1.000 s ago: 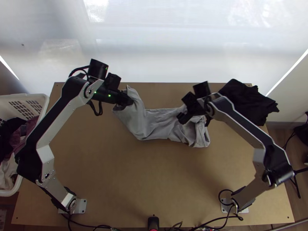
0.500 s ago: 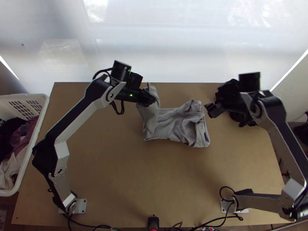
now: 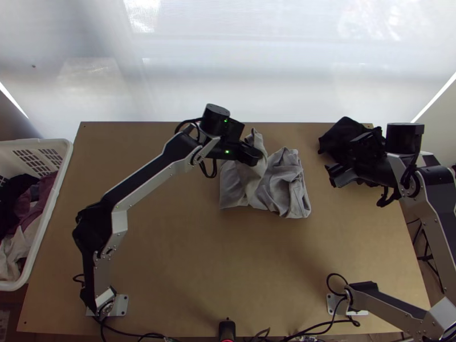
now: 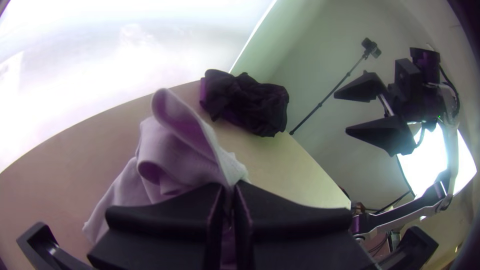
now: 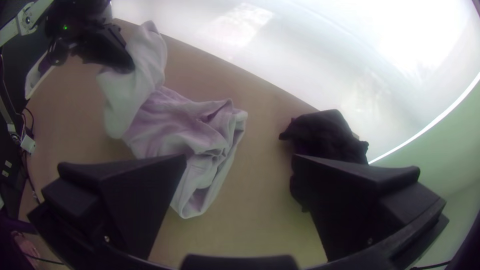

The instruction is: Fold the t-shirt

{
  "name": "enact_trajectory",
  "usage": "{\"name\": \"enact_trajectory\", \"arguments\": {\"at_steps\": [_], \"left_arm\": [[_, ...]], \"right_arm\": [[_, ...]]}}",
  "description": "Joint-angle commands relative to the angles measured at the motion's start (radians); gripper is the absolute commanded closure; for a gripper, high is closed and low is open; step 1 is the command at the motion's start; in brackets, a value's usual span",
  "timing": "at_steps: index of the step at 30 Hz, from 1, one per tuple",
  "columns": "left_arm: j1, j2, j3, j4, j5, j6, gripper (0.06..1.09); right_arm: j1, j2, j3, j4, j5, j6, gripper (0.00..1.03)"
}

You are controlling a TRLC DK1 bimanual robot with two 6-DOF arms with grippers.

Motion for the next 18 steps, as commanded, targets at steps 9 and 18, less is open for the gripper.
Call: {"name": "enact_trajectory", "arguments": {"at_steps": [9, 18], "left_arm": [[-0.073, 0.264, 0.173, 0.120, -0.004, -0.058, 1.05], [-0.082, 0.414, 0.308, 0.112, -0.001, -0.058, 1.05]], "right_arm": [[-0.052, -0.034, -0.019, -0.037, 0.007, 0.002, 0.05], [-0.053, -0.020, -0.053, -0.023, 0.008, 0.009, 0.05]]}}
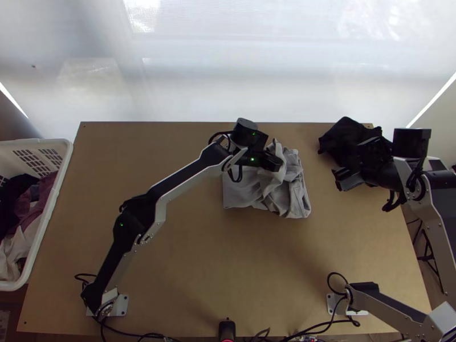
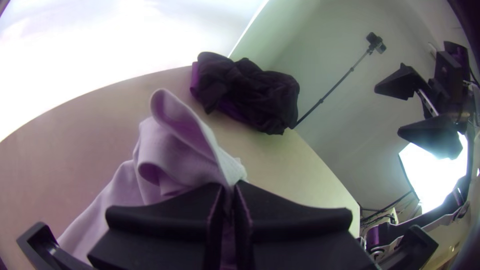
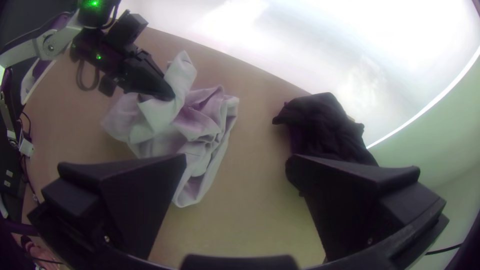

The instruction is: Fold the t-shirt

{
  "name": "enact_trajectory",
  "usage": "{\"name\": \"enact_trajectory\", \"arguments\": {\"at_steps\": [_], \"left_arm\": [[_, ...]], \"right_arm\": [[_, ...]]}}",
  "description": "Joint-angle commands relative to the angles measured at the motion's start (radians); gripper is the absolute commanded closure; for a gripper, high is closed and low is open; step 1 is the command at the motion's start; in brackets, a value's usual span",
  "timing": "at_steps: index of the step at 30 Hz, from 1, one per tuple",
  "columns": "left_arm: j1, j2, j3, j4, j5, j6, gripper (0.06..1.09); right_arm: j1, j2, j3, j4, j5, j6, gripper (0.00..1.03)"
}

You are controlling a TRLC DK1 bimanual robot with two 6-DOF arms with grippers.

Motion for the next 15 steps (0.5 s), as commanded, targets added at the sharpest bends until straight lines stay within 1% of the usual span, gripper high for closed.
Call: {"name": "enact_trajectory", "arguments": {"at_steps": [1, 5, 6, 7, 8, 9, 10, 11, 15], "left_arm": [[-0.018, 0.110, 0.085, 0.001, 0.003, -0.005, 1.05], [-0.047, 0.135, 0.084, -0.004, 0.006, -0.005, 1.05], [-0.056, 0.143, 0.084, -0.011, 0.006, -0.005, 1.02], [-0.060, 0.149, 0.079, -0.014, 0.009, -0.004, 0.92], [-0.067, 0.150, 0.079, -0.019, 0.015, -0.004, 0.73], [-0.071, 0.150, 0.079, -0.025, 0.018, -0.004, 0.51], [-0.076, 0.143, 0.082, -0.034, 0.018, -0.007, 0.25], [-0.077, 0.136, 0.098, -0.050, 0.021, -0.019, 0.09], [-0.067, 0.029, 0.108, -0.074, 0.026, -0.040, 0.10]], "right_arm": [[-0.004, 0.007, -0.030, 0.014, 0.001, 0.002, 0.05], [-0.004, 0.013, -0.030, 0.026, 0.001, 0.004, 0.05], [-0.004, 0.015, -0.027, 0.028, 0.001, 0.004, 0.05], [-0.004, 0.016, -0.026, 0.030, 0.001, 0.004, 0.05], [-0.004, 0.018, -0.026, 0.030, 0.001, 0.004, 0.05], [-0.004, 0.018, -0.027, 0.031, 0.001, 0.004, 0.05], [-0.003, 0.020, -0.030, 0.033, -0.001, 0.004, 0.05], [-0.004, 0.020, -0.032, 0.037, 0.001, 0.004, 0.05], [0.003, 0.029, -0.035, 0.066, -0.001, 0.004, 0.05]]}}
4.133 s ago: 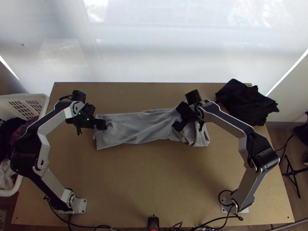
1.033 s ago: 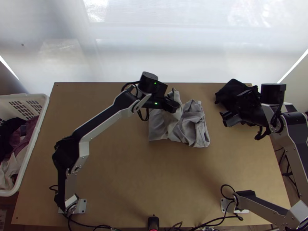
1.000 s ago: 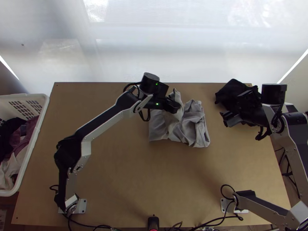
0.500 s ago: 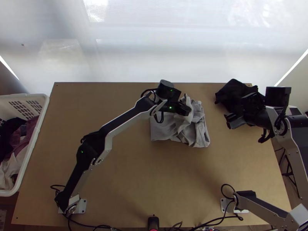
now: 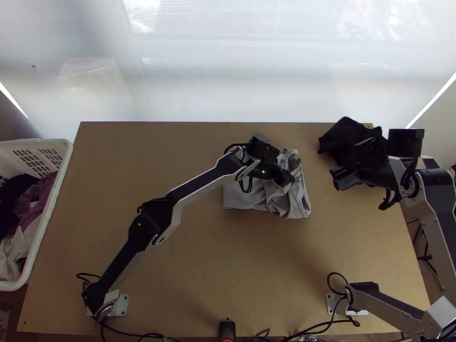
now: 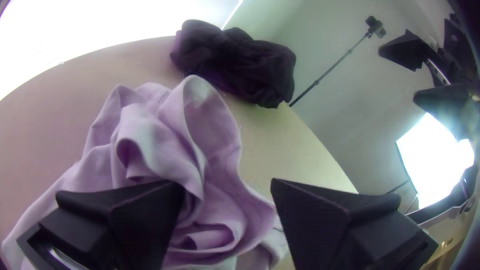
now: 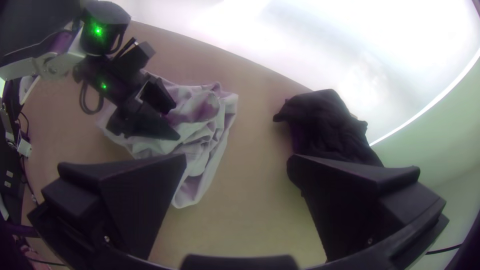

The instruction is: Fold the t-shirt

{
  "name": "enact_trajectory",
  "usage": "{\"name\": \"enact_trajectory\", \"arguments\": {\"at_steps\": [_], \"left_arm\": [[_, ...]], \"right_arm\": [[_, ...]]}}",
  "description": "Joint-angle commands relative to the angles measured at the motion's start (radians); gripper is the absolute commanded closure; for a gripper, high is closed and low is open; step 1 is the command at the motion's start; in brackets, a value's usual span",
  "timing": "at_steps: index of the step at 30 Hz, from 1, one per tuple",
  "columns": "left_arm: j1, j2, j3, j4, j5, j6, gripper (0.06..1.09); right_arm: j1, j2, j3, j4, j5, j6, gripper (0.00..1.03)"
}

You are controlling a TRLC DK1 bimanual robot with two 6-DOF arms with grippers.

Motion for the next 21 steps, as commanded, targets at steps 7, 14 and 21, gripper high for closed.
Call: {"name": "enact_trajectory", "arguments": {"at_steps": [7, 14, 21], "left_arm": [[0.130, -0.355, -0.058, -0.199, 0.008, -0.003, 0.10], [0.256, -0.511, -0.266, -0.363, 0.005, 0.097, 0.10], [0.265, -0.594, -0.485, -0.347, -0.021, 0.134, 0.10]], "right_arm": [[0.073, 0.104, 0.013, 0.101, -0.001, -0.003, 0.05], [0.248, 0.326, 0.090, 0.190, -0.002, 0.000, 0.05], [0.340, 0.516, 0.162, 0.255, -0.001, -0.005, 0.05]]}}
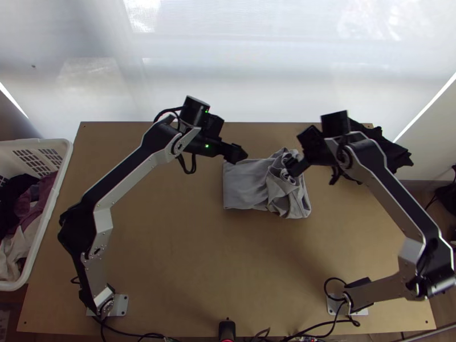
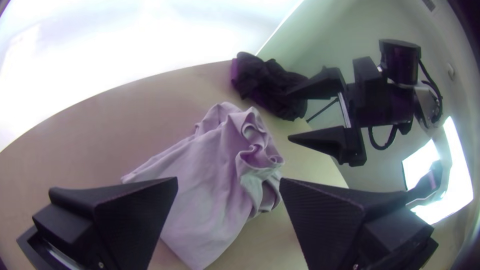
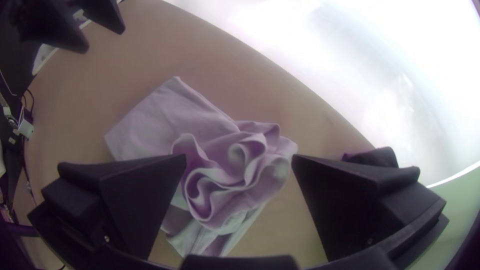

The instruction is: Fold the t-shirt

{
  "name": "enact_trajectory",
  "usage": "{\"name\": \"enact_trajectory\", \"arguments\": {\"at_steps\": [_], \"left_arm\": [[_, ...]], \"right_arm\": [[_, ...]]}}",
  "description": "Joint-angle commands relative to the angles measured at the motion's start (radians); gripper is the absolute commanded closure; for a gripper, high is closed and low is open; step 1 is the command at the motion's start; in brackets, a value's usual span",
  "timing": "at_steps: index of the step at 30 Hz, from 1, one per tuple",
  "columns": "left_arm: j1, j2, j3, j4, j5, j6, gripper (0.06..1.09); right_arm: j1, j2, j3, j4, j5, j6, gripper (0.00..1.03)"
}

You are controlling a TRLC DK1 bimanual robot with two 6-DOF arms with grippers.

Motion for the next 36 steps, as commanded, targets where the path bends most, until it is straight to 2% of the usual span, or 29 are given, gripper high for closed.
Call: {"name": "enact_trajectory", "arguments": {"at_steps": [1, 5, 10, 18, 26, 32, 36], "left_arm": [[0.031, -0.103, -0.200, -0.011, -0.031, 0.037, 0.10], [0.008, -0.103, -0.246, -0.003, -0.060, 0.062, 0.10], [0.000, -0.078, -0.249, -0.003, -0.072, 0.091, 0.10], [-0.003, -0.037, -0.243, -0.003, -0.074, 0.102, 0.10], [-0.005, -0.012, -0.214, -0.003, -0.074, 0.105, 0.10], [-0.008, -0.009, -0.205, -0.003, -0.074, 0.105, 0.10], [-0.008, -0.012, -0.203, -0.003, -0.075, 0.108, 0.10]], "right_arm": [[0.096, 0.188, 0.061, 0.058, -0.001, -0.004, 0.05], [0.115, 0.250, 0.052, 0.058, -0.001, -0.001, 0.05], [0.105, 0.233, -0.003, 0.057, 0.001, -0.004, 0.05], [-0.043, 0.026, -0.213, 0.043, -0.001, -0.015, 0.05], [-0.226, -0.175, -0.432, 0.006, -0.019, -0.092, 0.05], [-0.278, -0.261, -0.436, -0.031, -0.024, -0.100, 0.05], [-0.211, -0.272, -0.327, -0.031, -0.030, -0.058, 0.05]]}}
